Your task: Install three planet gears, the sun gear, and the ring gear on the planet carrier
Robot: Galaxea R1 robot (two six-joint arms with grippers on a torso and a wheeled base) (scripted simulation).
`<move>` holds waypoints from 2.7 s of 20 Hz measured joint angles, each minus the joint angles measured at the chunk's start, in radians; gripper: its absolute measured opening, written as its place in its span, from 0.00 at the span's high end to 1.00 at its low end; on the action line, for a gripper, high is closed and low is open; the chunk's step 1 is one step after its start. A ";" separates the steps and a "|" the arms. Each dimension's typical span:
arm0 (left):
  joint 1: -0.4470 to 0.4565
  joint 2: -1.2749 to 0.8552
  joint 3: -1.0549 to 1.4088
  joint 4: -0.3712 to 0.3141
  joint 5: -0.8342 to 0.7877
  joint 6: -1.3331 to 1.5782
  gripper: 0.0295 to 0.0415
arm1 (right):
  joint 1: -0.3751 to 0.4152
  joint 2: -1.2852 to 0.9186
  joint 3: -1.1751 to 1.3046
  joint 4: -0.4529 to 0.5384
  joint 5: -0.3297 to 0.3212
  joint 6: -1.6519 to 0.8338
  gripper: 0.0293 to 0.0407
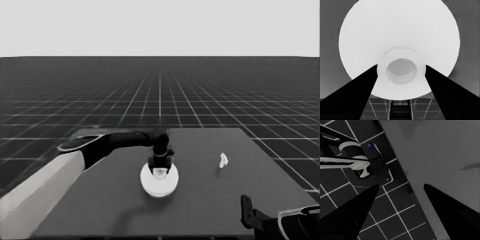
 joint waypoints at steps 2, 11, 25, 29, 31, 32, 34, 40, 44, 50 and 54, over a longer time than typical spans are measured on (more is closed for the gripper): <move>0.005 0.002 -0.005 0.007 -0.003 0.003 0.55 | 0.000 0.000 0.000 0.000 0.000 0.000 0.19; 0.018 0.002 -0.008 0.010 -0.005 0.036 0.55 | 0.000 0.000 0.000 0.000 0.000 0.000 0.19; 0.022 0.002 -0.008 0.010 -0.005 0.157 0.55 | 0.000 0.000 0.000 0.000 0.000 0.000 0.19; 0.022 0.002 -0.008 0.010 -0.005 0.192 0.55 | 0.000 0.000 0.000 0.000 0.000 0.000 0.19; 0.022 0.002 -0.008 0.010 -0.005 0.210 0.55 | 0.000 0.000 0.000 0.000 0.000 0.000 0.19; 0.022 0.002 -0.008 0.010 -0.005 0.218 0.55 | 0.000 0.000 0.000 0.000 0.000 0.000 0.19; 0.022 0.002 -0.008 0.010 -0.005 0.236 0.55 | 0.000 0.000 0.000 0.000 0.000 0.000 0.19; 0.022 0.002 -0.008 0.010 -0.005 0.288 0.55 | 0.000 0.000 0.000 0.000 0.000 0.000 0.19; 0.022 0.002 -0.008 0.010 -0.005 0.323 0.55 | 0.000 0.000 0.000 0.000 0.000 0.000 0.19; 0.022 0.002 -0.008 0.010 -0.005 0.375 0.55 | 0.000 0.000 0.000 0.000 0.000 0.000 0.19; 0.022 0.002 -0.008 0.010 -0.005 0.410 0.55 | 0.000 0.000 0.000 0.000 0.000 0.000 0.19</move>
